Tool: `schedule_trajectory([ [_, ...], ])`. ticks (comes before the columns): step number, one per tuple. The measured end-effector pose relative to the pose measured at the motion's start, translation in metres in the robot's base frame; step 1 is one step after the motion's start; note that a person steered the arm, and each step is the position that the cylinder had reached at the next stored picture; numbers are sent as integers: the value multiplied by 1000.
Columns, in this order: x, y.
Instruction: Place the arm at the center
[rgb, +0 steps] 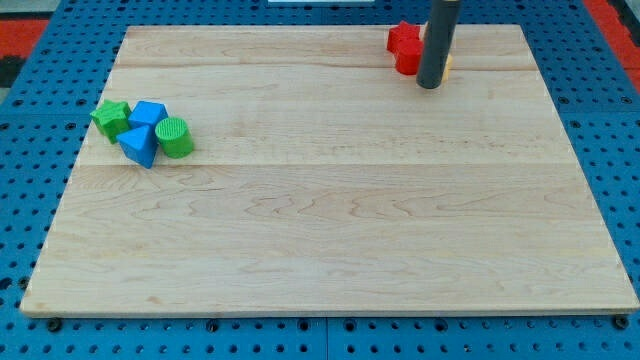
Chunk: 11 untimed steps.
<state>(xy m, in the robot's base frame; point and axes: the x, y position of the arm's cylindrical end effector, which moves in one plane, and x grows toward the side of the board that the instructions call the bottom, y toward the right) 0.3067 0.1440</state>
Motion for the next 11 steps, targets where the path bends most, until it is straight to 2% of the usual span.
schedule_trajectory([
  [1,58,-51],
  [2,120,-149],
  [3,139,-214],
  [11,139,-192],
])
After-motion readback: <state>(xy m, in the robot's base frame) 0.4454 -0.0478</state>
